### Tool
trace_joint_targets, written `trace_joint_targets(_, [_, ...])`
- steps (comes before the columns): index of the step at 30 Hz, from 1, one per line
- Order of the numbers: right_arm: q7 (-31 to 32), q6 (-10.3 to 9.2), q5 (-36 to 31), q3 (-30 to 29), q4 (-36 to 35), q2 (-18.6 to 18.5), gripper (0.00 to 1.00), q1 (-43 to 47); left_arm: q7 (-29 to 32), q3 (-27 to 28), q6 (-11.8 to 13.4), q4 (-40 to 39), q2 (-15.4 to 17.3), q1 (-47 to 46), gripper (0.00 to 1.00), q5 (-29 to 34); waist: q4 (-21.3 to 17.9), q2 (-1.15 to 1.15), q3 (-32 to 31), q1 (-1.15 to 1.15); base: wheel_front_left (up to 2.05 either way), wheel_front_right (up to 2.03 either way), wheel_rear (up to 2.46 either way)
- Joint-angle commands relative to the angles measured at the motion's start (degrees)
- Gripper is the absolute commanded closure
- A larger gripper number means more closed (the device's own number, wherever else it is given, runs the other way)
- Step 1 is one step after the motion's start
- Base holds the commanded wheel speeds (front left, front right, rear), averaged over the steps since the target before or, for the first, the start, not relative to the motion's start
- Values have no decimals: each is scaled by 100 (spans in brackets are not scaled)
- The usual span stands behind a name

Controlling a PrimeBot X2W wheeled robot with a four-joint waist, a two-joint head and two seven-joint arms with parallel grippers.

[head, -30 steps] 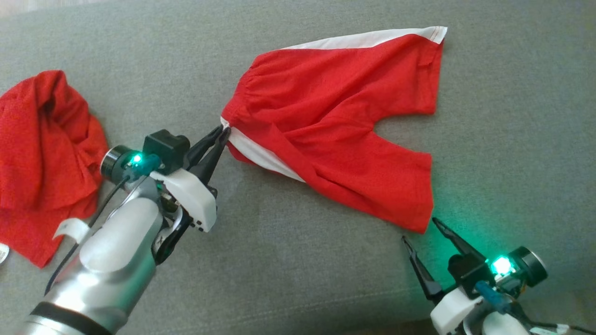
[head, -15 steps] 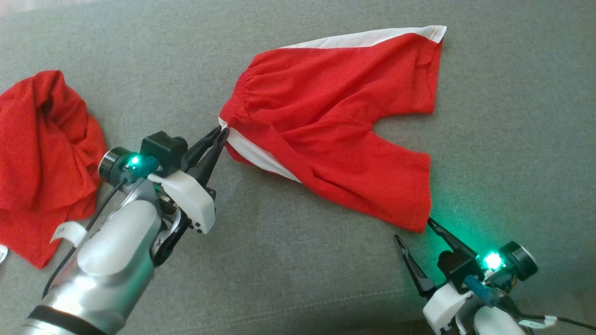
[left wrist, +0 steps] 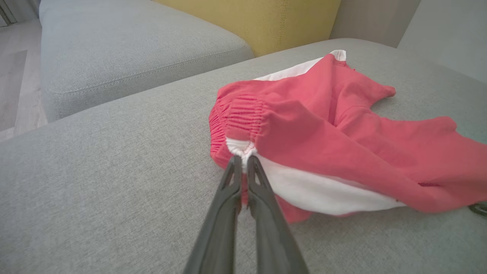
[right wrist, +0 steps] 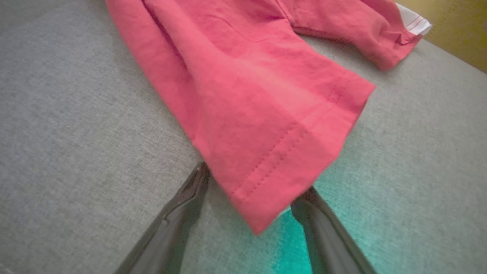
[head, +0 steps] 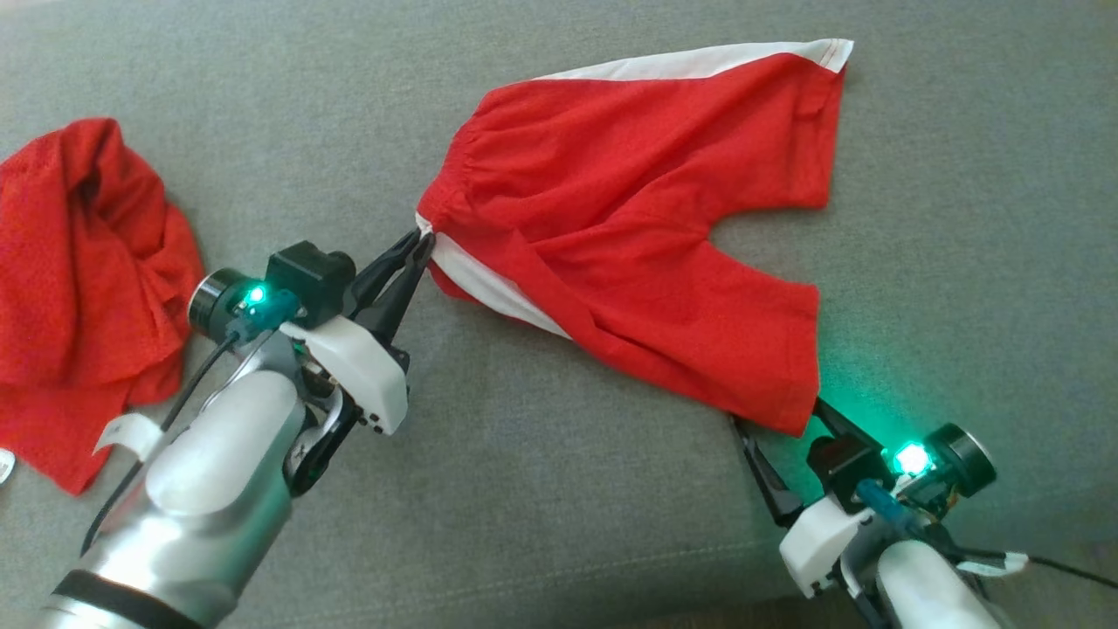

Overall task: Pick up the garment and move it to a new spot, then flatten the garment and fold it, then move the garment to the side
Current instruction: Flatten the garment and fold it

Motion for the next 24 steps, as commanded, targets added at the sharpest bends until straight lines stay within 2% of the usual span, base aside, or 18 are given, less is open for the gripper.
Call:
trace_joint_targets(1, [197, 22, 38, 63, -30, -37, 0, -87, -70, 215, 55, -171, 210, -284, 100, 10, 27, 0, 20, 0, 0, 0, 0])
trace_joint_targets(13, [936, 22, -48, -105, -194, -119, 0, 47, -70, 202, 56, -159, 204, -280, 100, -11, 46, 0, -16, 0, 0, 0, 0])
trace_joint_targets(23, [1805, 22, 181, 101, -497, -338, 0, 231, -71, 232, 54, -191, 183, -272, 100, 2, 47, 0, -78, 0, 0, 0, 0])
trace_joint_targets(24, [1873, 22, 227, 111, -529, -357, 22, 251, -71, 239, 56, -197, 182, -270, 100, 5, 50, 0, -86, 0, 0, 0, 0])
